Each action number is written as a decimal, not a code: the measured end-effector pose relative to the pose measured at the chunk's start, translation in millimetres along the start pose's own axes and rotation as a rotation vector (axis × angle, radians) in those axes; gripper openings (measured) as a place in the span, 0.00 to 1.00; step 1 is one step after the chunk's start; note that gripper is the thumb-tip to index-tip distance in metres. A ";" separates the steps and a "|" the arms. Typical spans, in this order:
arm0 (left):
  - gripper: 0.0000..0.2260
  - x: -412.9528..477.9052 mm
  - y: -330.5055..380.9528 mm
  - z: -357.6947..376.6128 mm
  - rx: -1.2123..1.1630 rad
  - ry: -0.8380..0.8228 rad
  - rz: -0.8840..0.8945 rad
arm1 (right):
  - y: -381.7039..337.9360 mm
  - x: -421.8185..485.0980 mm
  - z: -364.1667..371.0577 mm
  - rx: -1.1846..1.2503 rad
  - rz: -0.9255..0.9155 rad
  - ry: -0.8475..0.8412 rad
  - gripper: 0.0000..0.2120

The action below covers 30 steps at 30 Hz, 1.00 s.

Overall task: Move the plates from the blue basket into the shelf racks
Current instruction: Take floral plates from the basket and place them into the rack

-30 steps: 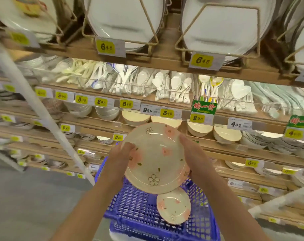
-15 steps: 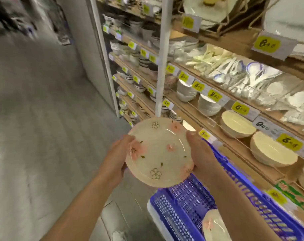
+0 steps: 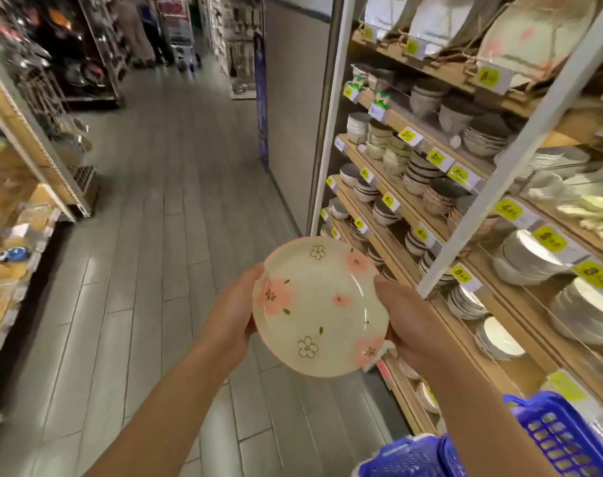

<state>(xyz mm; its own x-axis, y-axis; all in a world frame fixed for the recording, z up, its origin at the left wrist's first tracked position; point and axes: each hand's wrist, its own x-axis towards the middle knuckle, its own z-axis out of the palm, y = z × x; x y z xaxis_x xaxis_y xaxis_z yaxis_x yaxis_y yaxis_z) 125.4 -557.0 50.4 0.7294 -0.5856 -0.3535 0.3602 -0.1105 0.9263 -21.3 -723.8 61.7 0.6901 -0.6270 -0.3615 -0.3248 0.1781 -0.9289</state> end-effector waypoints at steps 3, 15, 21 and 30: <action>0.16 21.0 9.1 -13.7 -0.049 0.039 -0.023 | -16.4 23.3 11.0 -0.043 -0.028 -0.043 0.12; 0.18 140.0 77.5 12.5 0.010 -0.029 0.025 | -69.8 139.9 -4.6 0.142 -0.146 -0.057 0.17; 0.20 217.2 127.8 58.6 0.209 -0.195 0.124 | -119.0 194.3 -44.0 0.174 -0.278 0.089 0.15; 0.19 304.3 170.2 144.9 0.191 -0.407 0.178 | -165.1 235.4 -108.7 0.237 -0.359 0.332 0.16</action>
<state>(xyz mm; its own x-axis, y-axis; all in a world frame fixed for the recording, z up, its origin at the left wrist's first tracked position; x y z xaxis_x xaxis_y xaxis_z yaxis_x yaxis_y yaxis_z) 324.4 -870.4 119.3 0.4695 -0.8713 -0.1431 0.1094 -0.1035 0.9886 124.4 -983.2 138.8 0.4770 -0.8789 -0.0085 0.0756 0.0507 -0.9958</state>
